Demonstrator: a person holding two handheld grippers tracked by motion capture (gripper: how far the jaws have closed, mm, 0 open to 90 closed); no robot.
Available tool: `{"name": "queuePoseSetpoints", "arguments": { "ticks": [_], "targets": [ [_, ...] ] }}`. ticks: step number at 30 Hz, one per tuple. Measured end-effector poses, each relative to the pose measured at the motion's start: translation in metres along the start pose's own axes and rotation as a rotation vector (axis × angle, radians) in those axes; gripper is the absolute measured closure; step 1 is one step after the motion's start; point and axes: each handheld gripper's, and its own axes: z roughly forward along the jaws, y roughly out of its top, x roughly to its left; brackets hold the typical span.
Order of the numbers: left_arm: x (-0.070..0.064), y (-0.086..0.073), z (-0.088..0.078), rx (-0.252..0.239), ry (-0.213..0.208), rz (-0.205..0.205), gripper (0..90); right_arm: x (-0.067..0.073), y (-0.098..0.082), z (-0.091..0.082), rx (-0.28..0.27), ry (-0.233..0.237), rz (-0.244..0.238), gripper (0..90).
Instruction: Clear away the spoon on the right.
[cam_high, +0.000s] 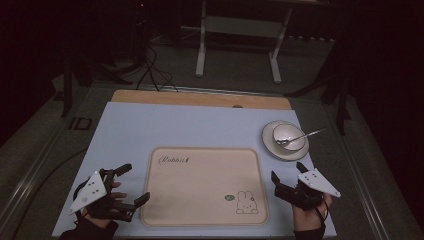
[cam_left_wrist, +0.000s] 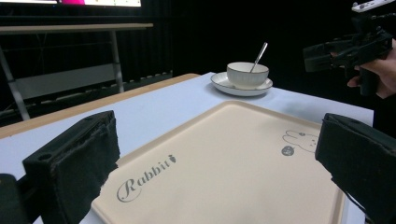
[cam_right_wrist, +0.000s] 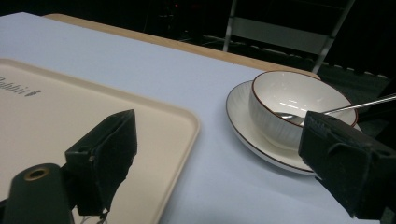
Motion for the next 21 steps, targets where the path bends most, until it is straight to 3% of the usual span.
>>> {"name": "queuePoseSetpoints", "arguments": {
  "ticks": [12, 16, 18, 21],
  "targets": [
    [0.0, -0.001, 0.001, 0.008, -0.002, -0.004, 0.0, 0.005, 0.002, 0.001, 0.035, 0.032, -0.007, 11.0],
    [0.0, -0.001, 0.002, 0.013, -0.003, -0.003, 0.0, 0.009, 0.003, 0.001, 0.056, 0.064, -0.023, 10.7],
    [0.001, -0.002, 0.004, 0.014, -0.004, -0.011, 0.0, 0.016, 0.006, 0.003, 0.101, 0.095, -0.041, 10.7],
    [0.0, -0.002, 0.005, 0.024, -0.009, -0.003, 0.0, 0.023, 0.009, 0.002, 0.095, 0.141, -0.039, 10.7]
  ]
}}
